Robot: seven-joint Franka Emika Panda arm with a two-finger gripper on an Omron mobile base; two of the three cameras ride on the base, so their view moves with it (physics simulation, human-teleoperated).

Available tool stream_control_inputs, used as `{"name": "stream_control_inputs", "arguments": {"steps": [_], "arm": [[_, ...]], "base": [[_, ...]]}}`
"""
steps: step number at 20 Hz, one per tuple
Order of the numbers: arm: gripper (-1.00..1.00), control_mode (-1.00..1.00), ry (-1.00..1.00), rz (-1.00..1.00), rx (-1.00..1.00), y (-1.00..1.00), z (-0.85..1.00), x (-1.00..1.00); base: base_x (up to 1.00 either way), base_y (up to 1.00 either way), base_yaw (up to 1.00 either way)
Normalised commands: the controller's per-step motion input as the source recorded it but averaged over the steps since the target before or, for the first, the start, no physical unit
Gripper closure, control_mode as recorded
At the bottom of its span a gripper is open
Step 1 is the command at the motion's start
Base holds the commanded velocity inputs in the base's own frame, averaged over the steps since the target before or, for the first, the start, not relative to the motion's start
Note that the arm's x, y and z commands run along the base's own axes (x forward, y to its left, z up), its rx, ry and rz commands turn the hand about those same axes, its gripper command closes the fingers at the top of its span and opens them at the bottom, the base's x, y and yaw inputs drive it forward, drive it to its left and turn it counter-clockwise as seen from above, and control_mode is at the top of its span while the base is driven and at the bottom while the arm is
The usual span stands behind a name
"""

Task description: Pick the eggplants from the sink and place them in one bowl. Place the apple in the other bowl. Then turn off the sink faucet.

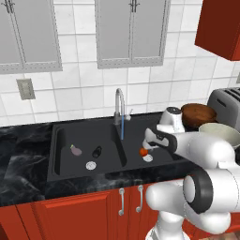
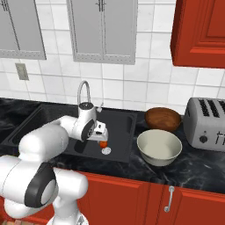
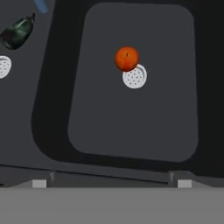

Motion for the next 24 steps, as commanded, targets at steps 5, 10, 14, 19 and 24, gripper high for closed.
{"name": "stream_control_inputs", "arguments": {"steps": [5, 10, 14, 19, 24], "arm": [[-1.00, -1.00, 0.00, 0.01, 0.00, 0.00, -0.26, 0.16], [-1.00, -1.00, 0.00, 0.01, 0.00, 0.00, -0.24, 0.18], [-1.00, -1.00, 0.00, 0.00, 0.00, 0.00, -0.22, 0.18], [-1.00, -1.00, 0.00, 0.01, 0.00, 0.00, -0.20, 0.19], [-1.00, -1.00, 0.00, 0.00, 0.00, 0.00, -0.20, 0.21]], "base": [[0.00, 0.00, 0.00], [0.00, 0.00, 0.00], [0.00, 0.00, 0.00], [0.00, 0.00, 0.00], [0.00, 0.00, 0.00]]}}
